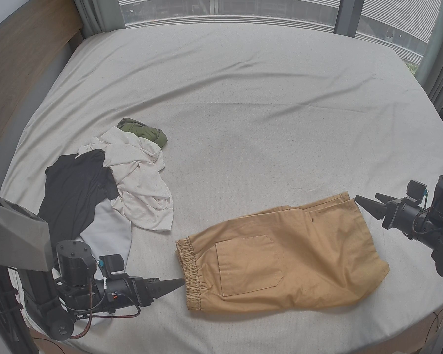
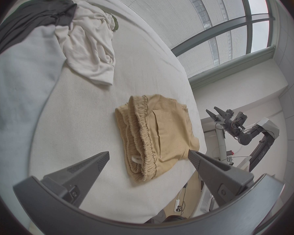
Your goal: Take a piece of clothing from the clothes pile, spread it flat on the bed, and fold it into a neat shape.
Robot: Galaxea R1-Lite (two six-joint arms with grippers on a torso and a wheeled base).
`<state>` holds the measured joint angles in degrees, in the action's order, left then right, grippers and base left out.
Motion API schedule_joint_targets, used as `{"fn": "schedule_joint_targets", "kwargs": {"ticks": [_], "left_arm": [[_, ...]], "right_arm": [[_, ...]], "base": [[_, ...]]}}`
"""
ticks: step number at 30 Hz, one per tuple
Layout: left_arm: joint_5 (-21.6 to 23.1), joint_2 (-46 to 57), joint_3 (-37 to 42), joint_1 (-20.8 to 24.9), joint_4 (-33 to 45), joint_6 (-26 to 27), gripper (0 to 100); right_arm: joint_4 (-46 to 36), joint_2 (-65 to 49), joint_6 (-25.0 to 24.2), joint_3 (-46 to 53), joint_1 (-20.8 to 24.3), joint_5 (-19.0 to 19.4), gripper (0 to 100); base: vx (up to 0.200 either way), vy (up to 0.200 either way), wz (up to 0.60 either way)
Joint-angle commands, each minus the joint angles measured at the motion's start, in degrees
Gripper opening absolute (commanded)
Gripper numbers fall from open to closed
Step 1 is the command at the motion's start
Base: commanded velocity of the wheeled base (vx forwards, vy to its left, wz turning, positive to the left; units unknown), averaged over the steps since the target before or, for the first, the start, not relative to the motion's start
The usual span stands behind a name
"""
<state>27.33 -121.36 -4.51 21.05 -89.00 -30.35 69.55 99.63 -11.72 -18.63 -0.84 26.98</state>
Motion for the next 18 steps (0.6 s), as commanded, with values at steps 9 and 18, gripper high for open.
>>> {"fn": "schedule_joint_targets", "kwargs": {"ticks": [9, 18], "left_arm": [[-0.2, -7.7, -4.7, 1.4, 0.0, -0.2, 100], [-0.1, -10.7, -7.4, 1.5, 0.0, -0.6, 100]], "right_arm": [[0.1, 0.2, -0.2, -0.2, 0.4, 0.0, 100], [0.1, 0.2, -0.2, -0.2, 0.5, -0.1, 100]], "base": [[0.0, 0.0, 0.0], [0.0, 0.0, 0.0]]}}
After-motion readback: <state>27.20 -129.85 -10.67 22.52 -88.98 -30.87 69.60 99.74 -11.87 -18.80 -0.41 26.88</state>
